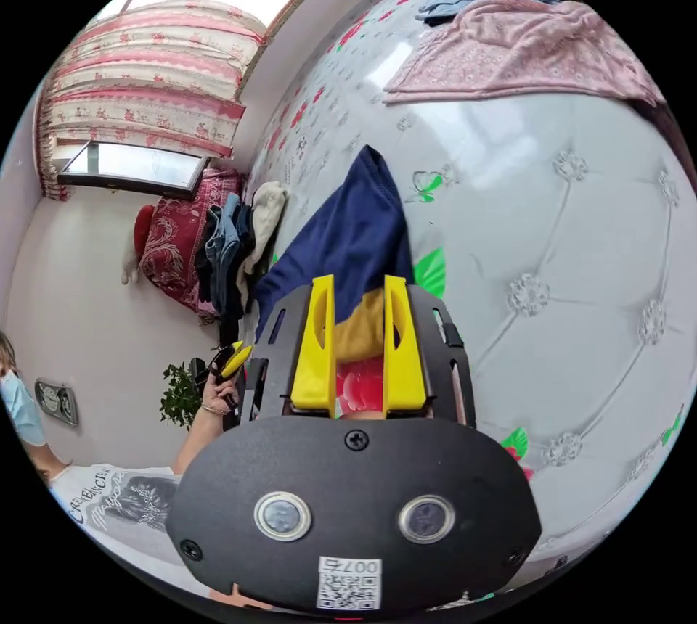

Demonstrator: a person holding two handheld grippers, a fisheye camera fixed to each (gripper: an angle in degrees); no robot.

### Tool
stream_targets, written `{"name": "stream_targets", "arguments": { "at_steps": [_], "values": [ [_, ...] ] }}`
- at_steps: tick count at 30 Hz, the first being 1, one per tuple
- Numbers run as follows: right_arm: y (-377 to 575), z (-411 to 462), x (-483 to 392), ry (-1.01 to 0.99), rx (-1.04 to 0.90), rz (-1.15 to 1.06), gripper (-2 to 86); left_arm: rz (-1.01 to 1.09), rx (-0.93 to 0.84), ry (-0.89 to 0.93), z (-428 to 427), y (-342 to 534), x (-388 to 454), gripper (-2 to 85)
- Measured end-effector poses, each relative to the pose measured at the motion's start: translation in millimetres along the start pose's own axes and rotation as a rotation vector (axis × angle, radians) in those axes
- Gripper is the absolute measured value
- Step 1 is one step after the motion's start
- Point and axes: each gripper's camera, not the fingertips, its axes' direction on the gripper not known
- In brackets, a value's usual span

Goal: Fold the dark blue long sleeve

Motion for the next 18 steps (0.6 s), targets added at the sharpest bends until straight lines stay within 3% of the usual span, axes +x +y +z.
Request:
{"name": "stream_targets", "arguments": {
  "at_steps": [6, 10, 13, 16, 18],
  "values": [
    [26.6, -0.1, 43.3, -0.078, 0.043, 0.123, 10.0, -0.075, 0.005, -0.009, -30.9, 63.5, -24.0, 9.6],
    [-3.9, 32.3, 32.0, -0.144, 0.042, 0.114, 9.9, -0.14, 0.012, 0.064, -35.2, 68.7, -32.7, 10.5],
    [-38.2, 62.9, -1.1, -0.063, -0.017, 0.041, 9.1, -0.169, 0.017, 0.056, -42.7, 65.7, -35.2, 10.7],
    [-66.5, 81.1, -80.4, -0.025, -0.05, -0.202, 8.6, -0.165, 0.027, 0.068, -58.7, 66.1, -34.9, 11.0],
    [-62.7, 106.4, -175.0, 0.055, -0.112, -0.523, 8.2, -0.163, 0.04, 0.079, -70.2, 69.4, -36.8, 11.0]
  ]
}}
